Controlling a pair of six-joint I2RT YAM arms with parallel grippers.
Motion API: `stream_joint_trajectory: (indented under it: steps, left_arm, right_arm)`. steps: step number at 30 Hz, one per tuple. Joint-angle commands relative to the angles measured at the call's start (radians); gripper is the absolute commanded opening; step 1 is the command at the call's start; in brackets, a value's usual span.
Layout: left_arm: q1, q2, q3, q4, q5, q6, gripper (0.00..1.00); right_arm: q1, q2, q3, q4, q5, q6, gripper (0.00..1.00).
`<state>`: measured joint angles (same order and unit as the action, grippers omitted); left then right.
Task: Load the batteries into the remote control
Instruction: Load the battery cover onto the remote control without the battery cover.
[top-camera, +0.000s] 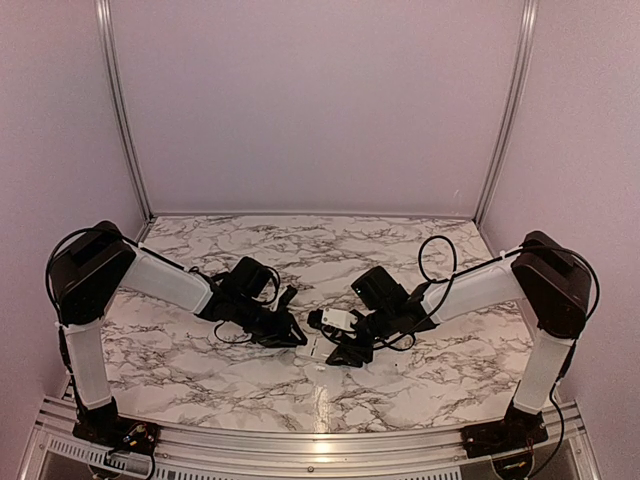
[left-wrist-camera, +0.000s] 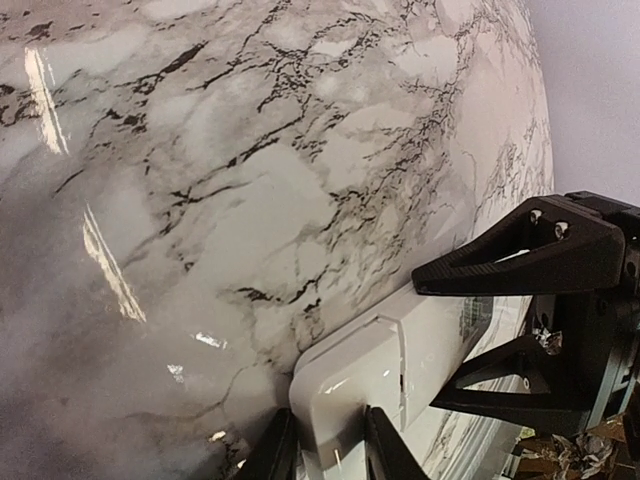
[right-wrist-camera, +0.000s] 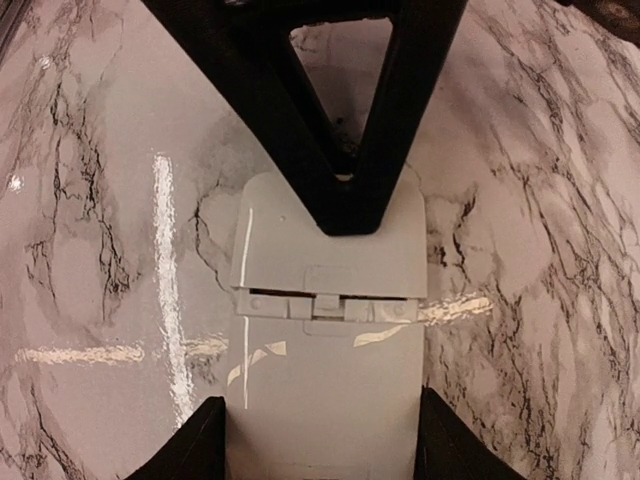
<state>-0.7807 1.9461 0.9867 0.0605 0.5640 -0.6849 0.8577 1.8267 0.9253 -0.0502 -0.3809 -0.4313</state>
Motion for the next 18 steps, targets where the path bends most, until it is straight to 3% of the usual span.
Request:
stream_joint_trajectory:
  steps: [1,13,18]
  left_arm:
    - [-0.032,0.070,-0.025,-0.170,-0.111,0.036,0.25]
    - [-0.049,0.102,-0.032,-0.210,-0.173,0.042,0.29]
    - [-0.054,0.106,-0.040,-0.220,-0.187,0.049,0.26]
  right_arm:
    - [0.009,0.014,0.019,0.026,0.006,0.011,0.56]
    - [0.009,0.013,0.003,0.041,0.001,0.021,0.51]
    - [0.009,0.011,0.003,0.041,0.004,0.023,0.49]
